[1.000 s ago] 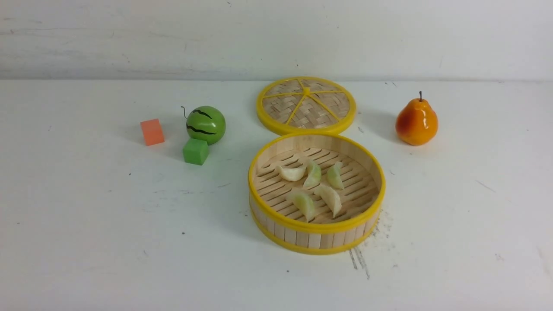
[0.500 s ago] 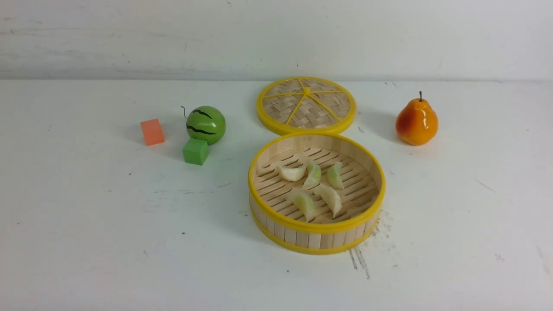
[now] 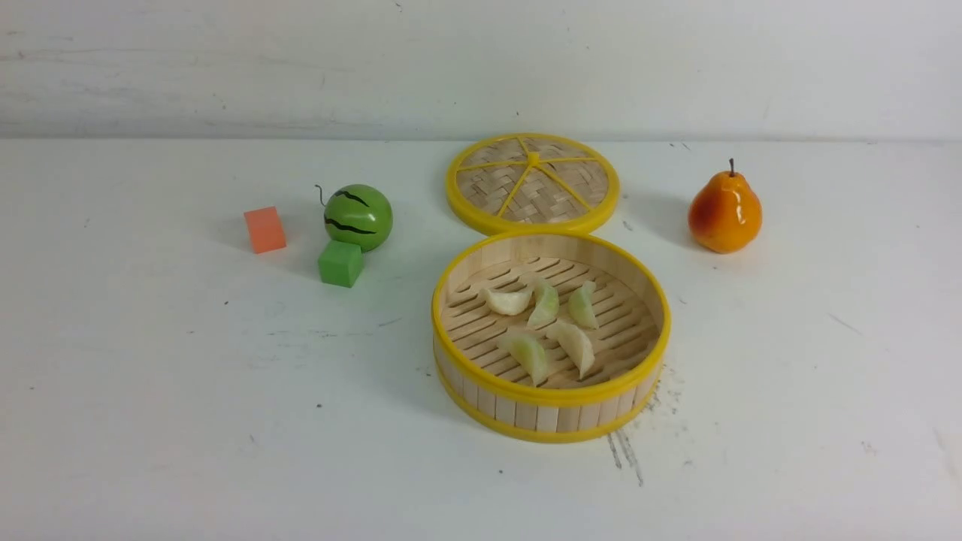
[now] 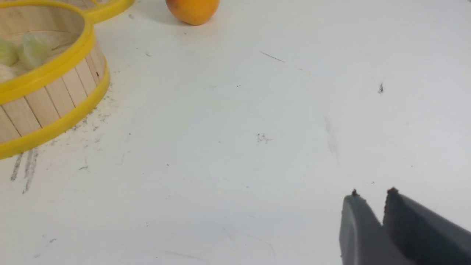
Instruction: Put the dumplings into the steamer on the white table.
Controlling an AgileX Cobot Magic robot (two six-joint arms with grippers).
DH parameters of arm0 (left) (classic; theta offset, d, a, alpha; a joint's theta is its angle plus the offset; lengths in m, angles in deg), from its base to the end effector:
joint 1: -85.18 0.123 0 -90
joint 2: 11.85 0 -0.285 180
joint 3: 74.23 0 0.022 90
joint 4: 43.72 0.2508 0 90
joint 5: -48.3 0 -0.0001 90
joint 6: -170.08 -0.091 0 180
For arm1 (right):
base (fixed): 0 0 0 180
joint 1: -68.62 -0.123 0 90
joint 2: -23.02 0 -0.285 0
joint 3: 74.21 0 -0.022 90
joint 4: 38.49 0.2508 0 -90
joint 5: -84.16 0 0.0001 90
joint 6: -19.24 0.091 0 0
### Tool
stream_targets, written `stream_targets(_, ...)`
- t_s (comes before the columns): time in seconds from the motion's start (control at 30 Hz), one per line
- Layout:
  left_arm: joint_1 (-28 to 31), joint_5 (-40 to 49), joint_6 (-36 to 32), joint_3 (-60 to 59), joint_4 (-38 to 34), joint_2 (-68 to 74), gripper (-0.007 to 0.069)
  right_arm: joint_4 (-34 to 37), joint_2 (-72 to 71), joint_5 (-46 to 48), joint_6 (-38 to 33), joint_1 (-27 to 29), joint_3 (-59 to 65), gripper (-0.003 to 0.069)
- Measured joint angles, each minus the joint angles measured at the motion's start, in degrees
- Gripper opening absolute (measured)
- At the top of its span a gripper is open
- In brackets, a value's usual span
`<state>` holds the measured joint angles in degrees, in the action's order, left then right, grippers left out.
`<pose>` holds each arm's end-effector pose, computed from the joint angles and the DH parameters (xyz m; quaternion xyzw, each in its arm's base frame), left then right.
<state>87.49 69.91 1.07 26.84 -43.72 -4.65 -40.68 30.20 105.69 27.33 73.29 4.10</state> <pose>0.0526 0.0021 0.1698 -0.0935 0.8022 -0.0446 0.5879 0.0522 -0.0056 0.1736 0.0793 0.8000 0.0015 0.5948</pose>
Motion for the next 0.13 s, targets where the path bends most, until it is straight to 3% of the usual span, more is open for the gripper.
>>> stream_targets(0.13,0.0,0.0,0.0,0.0,0.0,0.0,0.0006,0.0,0.0,0.0,0.0,0.0,0.0,0.0115)
